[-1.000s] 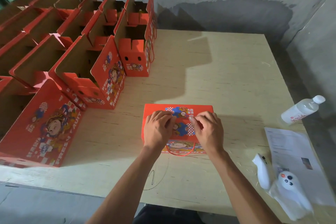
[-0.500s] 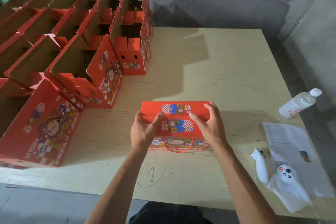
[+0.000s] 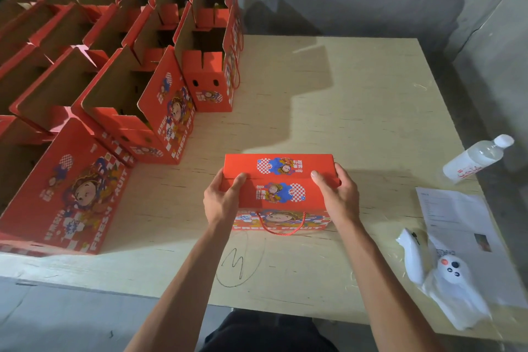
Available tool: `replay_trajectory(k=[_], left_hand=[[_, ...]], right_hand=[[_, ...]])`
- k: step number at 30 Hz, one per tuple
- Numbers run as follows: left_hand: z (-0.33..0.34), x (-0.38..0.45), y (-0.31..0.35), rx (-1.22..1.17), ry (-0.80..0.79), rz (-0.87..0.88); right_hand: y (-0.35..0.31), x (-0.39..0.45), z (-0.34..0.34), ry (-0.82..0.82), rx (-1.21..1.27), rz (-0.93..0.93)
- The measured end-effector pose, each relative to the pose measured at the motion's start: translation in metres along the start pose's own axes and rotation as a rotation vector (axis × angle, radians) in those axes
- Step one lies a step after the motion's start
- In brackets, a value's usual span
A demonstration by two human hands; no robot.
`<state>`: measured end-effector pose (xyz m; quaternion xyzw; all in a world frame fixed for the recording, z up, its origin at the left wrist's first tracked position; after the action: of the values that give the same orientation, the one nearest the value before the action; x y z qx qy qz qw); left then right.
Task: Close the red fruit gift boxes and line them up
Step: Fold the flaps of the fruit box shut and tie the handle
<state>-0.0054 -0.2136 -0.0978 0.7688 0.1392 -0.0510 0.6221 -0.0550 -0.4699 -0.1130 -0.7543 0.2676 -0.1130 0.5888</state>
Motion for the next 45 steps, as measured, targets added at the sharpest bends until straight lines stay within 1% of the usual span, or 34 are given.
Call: replay_trajectory(k=[7, 10, 13, 15, 17, 19, 20, 22, 24, 27, 29, 30, 32, 33, 35, 37, 39, 41, 43, 45], left_hand=[[0.005, -0.001, -0.007, -0.003, 0.029, 0.032], [0.005, 0.004, -0.008, -0.043, 0.045, -0.007], [0.002, 0.018, -0.004, -0.031, 0.058, -0.026], [0.003, 0.034, 0.004, -0.01, 0.03, -0.031], [0.008, 0.054, 0.018, 0.029, -0.019, -0.022], [0.017, 0.072, 0.031, 0.087, -0.017, 0.014], [0.023, 0.078, 0.036, 0.09, 0.017, 0.022], [0.036, 0.081, 0.039, 0.04, 0.112, -0.006], [0.047, 0.073, 0.036, -0.069, 0.164, -0.095], [0.054, 0.051, 0.022, -0.188, 0.12, -0.131], [0.049, 0.042, 0.014, -0.194, 0.054, -0.115], [0.043, 0.04, 0.011, -0.185, 0.033, -0.106], [0.029, 0.04, 0.007, -0.134, 0.012, -0.107], [0.022, 0.041, 0.007, -0.092, 0.014, -0.124], [0.012, 0.041, 0.009, -0.011, 0.005, -0.188], [0.005, 0.037, 0.012, 0.048, -0.023, -0.263], [-0.006, 0.029, 0.016, 0.094, -0.071, -0.296], [-0.016, 0.02, 0.025, 0.164, -0.145, -0.236], [-0.022, 0.007, 0.042, 0.214, -0.191, -0.105], [-0.021, -0.006, 0.072, 0.169, -0.217, 0.034]], right_hand=[[0.014, 0.007, -0.012, -0.071, 0.179, 0.025], [0.014, 0.016, -0.016, -0.068, 0.15, 0.045], [0.011, 0.021, -0.023, -0.088, 0.13, 0.072], [0.002, 0.024, -0.032, -0.137, 0.02, 0.112], [-0.005, 0.024, -0.038, -0.207, -0.204, 0.099], [-0.011, 0.019, -0.041, -0.204, -0.384, 0.061], [-0.014, 0.015, -0.041, -0.184, -0.457, 0.051], [-0.018, 0.009, -0.043, -0.149, -0.601, 0.056], [-0.023, 0.005, -0.04, -0.133, -0.744, 0.048], [-0.023, 0.005, -0.026, -0.189, -0.814, 0.05], [-0.021, 0.005, -0.012, -0.28, -0.772, 0.088], [-0.02, 0.004, -0.005, -0.337, -0.703, 0.111], [-0.019, -0.001, 0.015, -0.407, -0.497, 0.147], [-0.019, -0.004, 0.026, -0.418, -0.387, 0.167], [-0.018, -0.01, 0.045, -0.386, -0.182, 0.225], [-0.019, -0.01, 0.055, -0.336, -0.005, 0.324], [-0.026, -0.008, 0.058, -0.288, 0.117, 0.388], [-0.04, -0.006, 0.059, -0.227, 0.125, 0.345], [-0.061, -0.006, 0.064, -0.197, 0.105, 0.216], [-0.088, -0.011, 0.074, -0.248, 0.105, 0.047]])
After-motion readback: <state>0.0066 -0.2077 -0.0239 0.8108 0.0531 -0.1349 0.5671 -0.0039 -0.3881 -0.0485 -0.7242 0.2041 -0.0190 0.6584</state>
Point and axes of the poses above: each hand's wrist, its own x-axis towards the middle knuckle, its own z-axis out of the palm, y = z × x, the point moved 1 cm from there along x, towards the middle knuckle, and after that the axes turned 3 degrees about -y, right-handed, at the moved point
